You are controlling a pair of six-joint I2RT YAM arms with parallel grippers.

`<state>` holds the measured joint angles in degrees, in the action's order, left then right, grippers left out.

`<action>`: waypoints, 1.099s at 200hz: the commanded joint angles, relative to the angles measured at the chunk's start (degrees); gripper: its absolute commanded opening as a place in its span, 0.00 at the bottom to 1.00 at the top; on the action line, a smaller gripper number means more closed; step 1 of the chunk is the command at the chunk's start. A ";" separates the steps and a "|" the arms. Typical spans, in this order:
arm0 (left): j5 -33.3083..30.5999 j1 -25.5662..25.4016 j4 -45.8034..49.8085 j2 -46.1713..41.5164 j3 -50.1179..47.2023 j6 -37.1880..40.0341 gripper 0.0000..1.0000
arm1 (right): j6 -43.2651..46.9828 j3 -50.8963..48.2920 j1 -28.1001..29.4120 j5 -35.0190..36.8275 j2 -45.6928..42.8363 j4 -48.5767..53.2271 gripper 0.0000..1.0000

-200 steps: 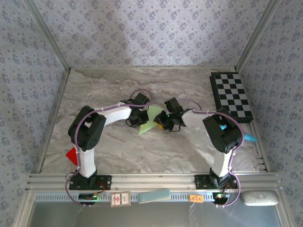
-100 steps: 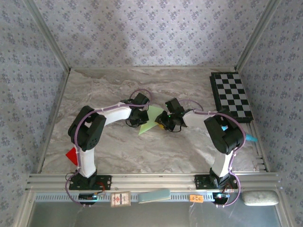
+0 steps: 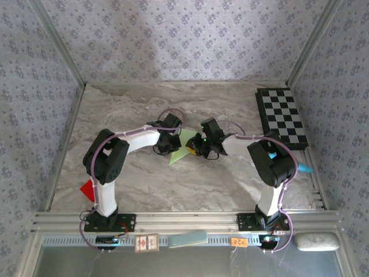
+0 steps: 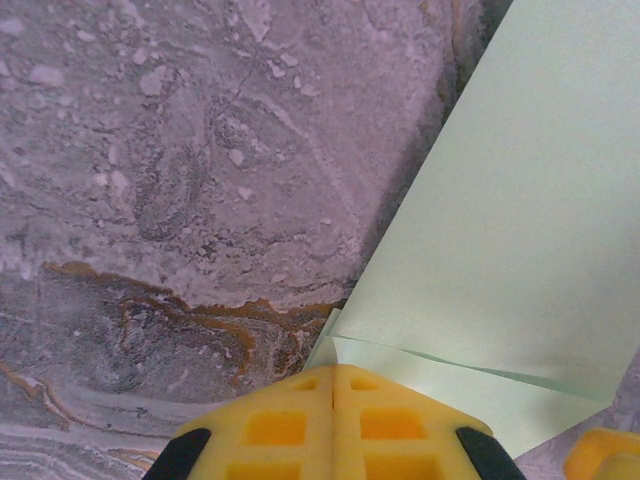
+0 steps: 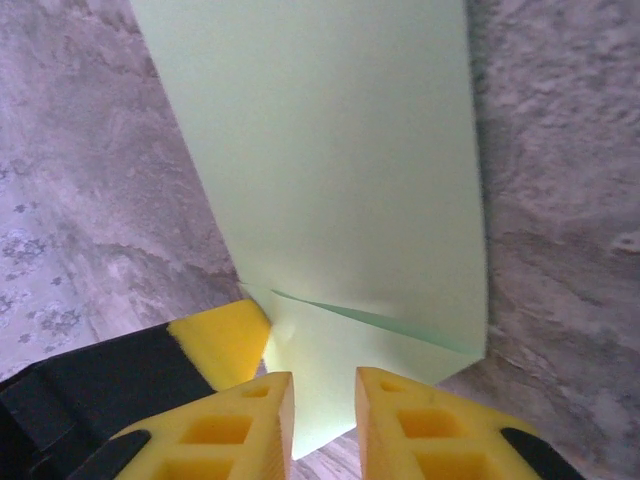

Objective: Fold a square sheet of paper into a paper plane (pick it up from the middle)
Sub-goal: Fifth fold the wing at the center of the table.

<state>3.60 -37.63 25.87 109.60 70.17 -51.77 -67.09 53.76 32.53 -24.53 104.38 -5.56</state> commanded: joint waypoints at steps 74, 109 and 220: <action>1.25 -0.24 5.91 1.84 -1.44 -0.27 0.03 | 0.29 -1.02 -0.56 1.21 1.10 2.98 0.27; 1.34 -0.20 5.92 1.74 -1.70 -0.21 0.03 | 0.21 -0.43 -0.12 -0.72 1.71 -0.47 0.24; 0.51 -0.04 6.16 0.47 -2.10 -0.11 0.04 | -1.79 -2.34 -0.02 -2.65 1.80 -7.62 0.16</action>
<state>3.60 -37.60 25.87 109.60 70.17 -51.75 -68.16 52.29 32.67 -26.83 106.26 -12.19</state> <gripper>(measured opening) 0.041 0.177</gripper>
